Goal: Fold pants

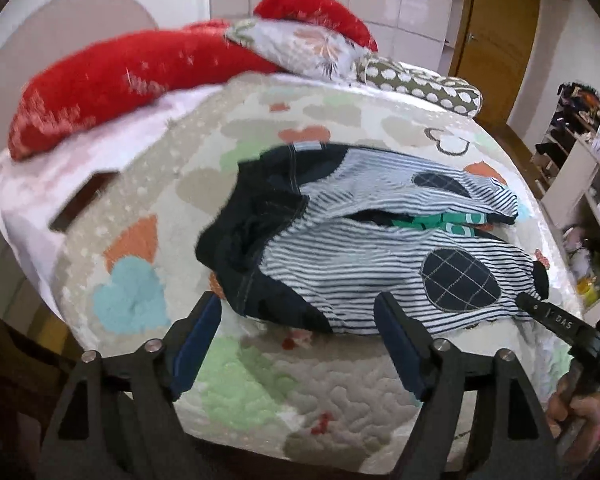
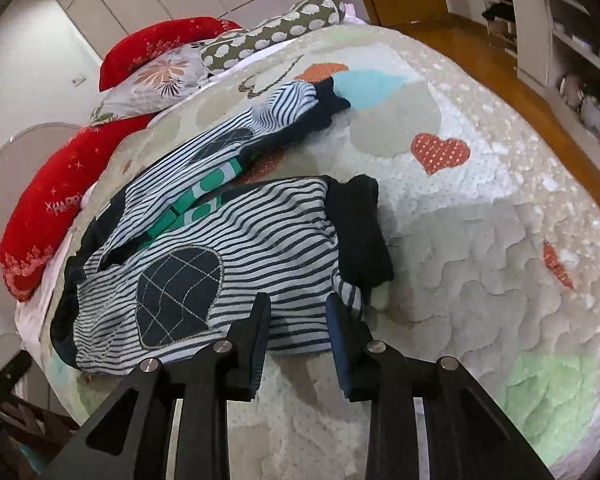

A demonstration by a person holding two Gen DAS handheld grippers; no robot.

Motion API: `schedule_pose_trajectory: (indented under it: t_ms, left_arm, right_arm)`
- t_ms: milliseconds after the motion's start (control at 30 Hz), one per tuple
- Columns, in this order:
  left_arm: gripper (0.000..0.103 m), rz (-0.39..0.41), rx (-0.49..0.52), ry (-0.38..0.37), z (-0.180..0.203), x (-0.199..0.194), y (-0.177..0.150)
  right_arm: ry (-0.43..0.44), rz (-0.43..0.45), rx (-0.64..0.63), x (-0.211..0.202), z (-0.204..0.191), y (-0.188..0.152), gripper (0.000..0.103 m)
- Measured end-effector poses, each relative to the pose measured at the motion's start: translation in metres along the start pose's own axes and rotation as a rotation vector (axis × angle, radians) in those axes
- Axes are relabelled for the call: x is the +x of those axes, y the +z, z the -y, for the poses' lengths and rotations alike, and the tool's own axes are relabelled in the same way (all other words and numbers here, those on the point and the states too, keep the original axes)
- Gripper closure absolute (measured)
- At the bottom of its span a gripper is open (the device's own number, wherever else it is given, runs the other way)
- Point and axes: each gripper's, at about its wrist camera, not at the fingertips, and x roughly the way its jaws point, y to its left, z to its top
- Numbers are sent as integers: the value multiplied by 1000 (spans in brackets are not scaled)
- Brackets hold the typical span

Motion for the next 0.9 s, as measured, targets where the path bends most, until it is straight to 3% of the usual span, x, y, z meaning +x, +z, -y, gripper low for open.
schedule_pose_trajectory:
  t_ms: [67,433,600,767,900]
  left_arm:
    - [25,16,13,14,4,-5,1]
    - [25,33,57,32,17,-13,-1]
    - [25,22,59,26,19,-9,-2]
    - [25,15,61,22,20,-8,-4]
    - [25,14,63,21,21,-8,-5]
  right_arm:
    - [7,-8,5,-2,1,0,66]
    - [-12,-22,-29,-3,-3,-12,62]
    - [-7,26,-20,-17,-6,-16,58]
    - [-30,115,-75,-38,-18,-16,56]
    - [-32,131,-117,-43,-27,-17,52]
